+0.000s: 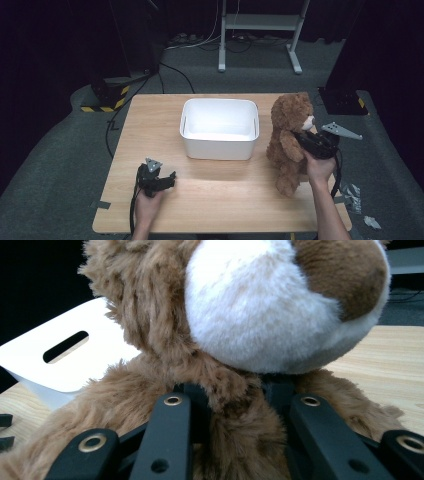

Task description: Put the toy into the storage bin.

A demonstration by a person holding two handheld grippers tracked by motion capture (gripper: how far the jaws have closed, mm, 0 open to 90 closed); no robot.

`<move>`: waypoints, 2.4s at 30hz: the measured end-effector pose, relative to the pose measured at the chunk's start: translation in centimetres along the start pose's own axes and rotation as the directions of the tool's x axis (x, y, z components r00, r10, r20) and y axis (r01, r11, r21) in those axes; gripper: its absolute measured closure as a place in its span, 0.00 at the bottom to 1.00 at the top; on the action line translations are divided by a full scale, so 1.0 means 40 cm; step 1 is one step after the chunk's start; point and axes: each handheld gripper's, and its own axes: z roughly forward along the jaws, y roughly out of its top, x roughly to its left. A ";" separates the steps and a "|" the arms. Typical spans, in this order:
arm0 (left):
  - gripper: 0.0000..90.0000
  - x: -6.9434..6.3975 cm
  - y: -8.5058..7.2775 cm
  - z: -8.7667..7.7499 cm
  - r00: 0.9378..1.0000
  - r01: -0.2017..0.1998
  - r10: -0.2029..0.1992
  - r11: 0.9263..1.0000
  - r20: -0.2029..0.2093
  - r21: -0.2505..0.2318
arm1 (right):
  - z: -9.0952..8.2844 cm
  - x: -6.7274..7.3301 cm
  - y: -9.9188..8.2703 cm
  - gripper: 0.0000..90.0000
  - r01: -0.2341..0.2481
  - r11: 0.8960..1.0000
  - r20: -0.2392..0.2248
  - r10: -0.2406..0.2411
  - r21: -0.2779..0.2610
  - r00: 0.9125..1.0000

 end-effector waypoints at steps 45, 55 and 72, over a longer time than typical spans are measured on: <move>0.21 0.000 0.000 0.000 1.000 -0.002 0.002 1.000 0.002 0.001 | -0.075 0.070 0.081 0.80 0.026 0.997 -0.089 -0.032 -0.067 0.996; 0.21 0.000 0.000 0.000 1.000 -0.001 0.001 1.000 0.001 0.000 | -0.079 0.085 0.110 0.80 0.046 0.997 -0.100 -0.053 -0.068 0.994; 0.21 0.000 0.000 0.000 1.000 -0.002 0.002 1.000 0.002 0.000 | -0.077 0.110 0.159 0.80 0.047 0.995 -0.135 -0.059 -0.084 0.989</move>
